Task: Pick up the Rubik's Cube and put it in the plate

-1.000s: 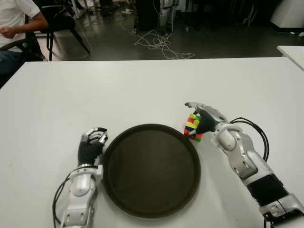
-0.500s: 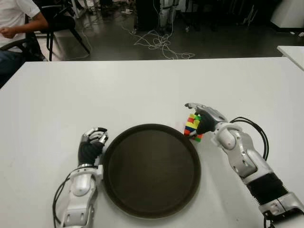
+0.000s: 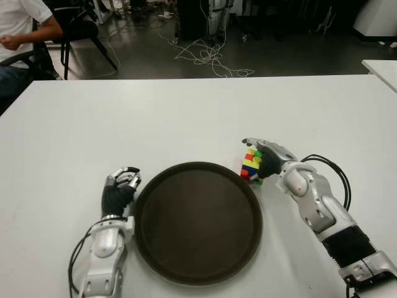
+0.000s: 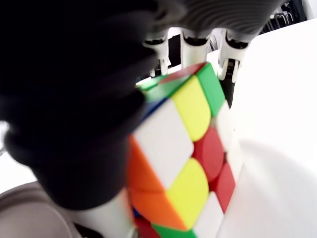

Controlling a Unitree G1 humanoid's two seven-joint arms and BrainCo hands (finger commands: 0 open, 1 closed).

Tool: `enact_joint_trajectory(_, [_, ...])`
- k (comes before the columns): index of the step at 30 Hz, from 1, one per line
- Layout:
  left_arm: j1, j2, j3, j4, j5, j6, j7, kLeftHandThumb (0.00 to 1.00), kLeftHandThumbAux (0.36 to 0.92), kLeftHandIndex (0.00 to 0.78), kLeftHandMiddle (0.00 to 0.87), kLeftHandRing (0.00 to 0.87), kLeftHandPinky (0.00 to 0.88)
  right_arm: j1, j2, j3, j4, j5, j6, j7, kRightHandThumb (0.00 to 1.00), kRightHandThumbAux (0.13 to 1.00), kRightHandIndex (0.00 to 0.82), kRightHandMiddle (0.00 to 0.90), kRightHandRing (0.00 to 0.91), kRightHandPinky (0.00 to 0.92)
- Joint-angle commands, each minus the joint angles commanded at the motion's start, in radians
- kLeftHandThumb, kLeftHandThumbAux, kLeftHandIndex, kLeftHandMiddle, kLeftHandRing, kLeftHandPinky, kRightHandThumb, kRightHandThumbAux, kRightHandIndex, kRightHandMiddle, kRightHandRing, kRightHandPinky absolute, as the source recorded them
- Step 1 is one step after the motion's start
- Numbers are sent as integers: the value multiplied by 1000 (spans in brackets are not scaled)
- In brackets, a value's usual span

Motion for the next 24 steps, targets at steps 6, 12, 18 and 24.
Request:
enact_joint_trajectory(6, [-2, 2, 2, 1, -4, 10, -3, 709, 705, 444, 793, 805, 787, -1, -1, 2, -3, -4, 6, 6, 25, 997, 17, 188, 240, 301])
enact_joint_trajectory(12, [-1, 0, 3, -8, -9, 21, -5, 708, 706, 443, 799, 810, 796, -3, 1, 3, -6, -4, 21, 17, 150, 998, 17, 291, 365, 470])
enact_joint_trajectory(18, [0, 1, 2, -12, -8, 25, -6, 708, 705, 443, 803, 813, 800, -3, 20, -8, -13, 10, 63, 31, 249, 991, 17, 540, 637, 713])
enact_joint_trajectory(24, [3, -1, 3, -16, -9, 18, -4, 709, 705, 444, 804, 816, 807, -2, 25, -10, -26, 18, 92, 43, 436, 964, 10, 707, 784, 825])
